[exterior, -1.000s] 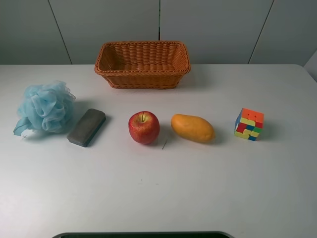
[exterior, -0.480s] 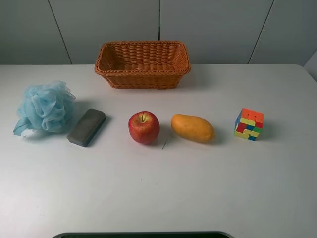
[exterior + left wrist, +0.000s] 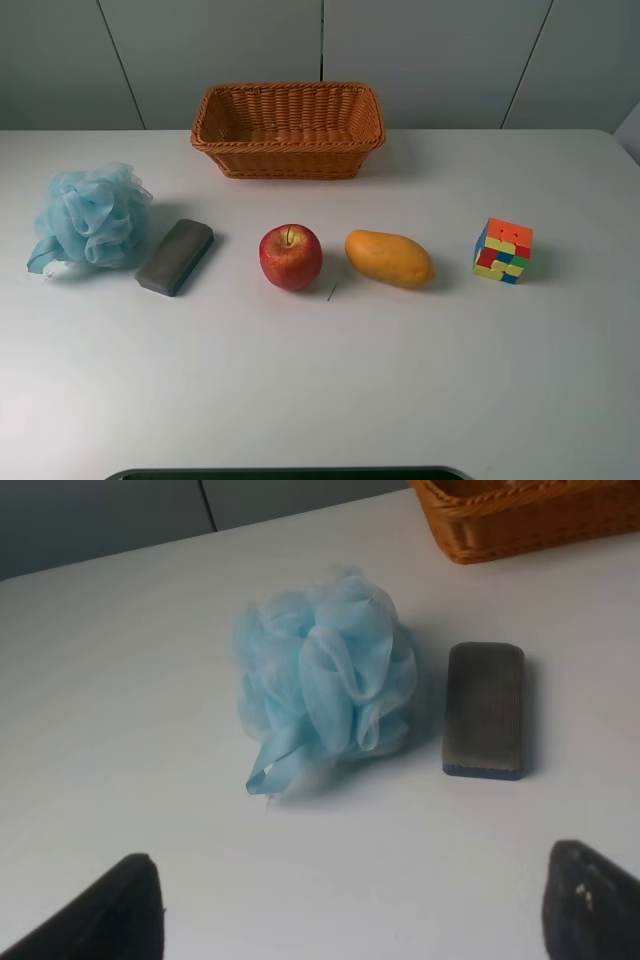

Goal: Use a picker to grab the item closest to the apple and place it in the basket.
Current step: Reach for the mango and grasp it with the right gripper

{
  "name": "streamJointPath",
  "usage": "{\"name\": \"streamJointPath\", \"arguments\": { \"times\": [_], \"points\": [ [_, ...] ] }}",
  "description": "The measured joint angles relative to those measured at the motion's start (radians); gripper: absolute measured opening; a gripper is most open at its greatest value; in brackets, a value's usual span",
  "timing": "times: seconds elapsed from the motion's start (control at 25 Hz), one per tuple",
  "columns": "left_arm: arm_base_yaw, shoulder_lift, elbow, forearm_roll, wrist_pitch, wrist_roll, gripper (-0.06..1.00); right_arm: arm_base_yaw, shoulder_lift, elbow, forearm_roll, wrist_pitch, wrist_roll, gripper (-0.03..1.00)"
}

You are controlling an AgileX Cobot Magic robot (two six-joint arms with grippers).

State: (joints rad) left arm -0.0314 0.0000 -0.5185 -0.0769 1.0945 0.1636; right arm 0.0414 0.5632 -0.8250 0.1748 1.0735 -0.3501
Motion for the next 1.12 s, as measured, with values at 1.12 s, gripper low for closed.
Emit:
{"name": "streamJointPath", "arguments": {
  "times": [1.12],
  "points": [
    [0.000, 0.000, 0.000, 0.000, -0.002, 0.004, 0.73, 0.382, 1.053, -0.166, 0.075, -0.254, -0.315, 0.70]
  ]
}}
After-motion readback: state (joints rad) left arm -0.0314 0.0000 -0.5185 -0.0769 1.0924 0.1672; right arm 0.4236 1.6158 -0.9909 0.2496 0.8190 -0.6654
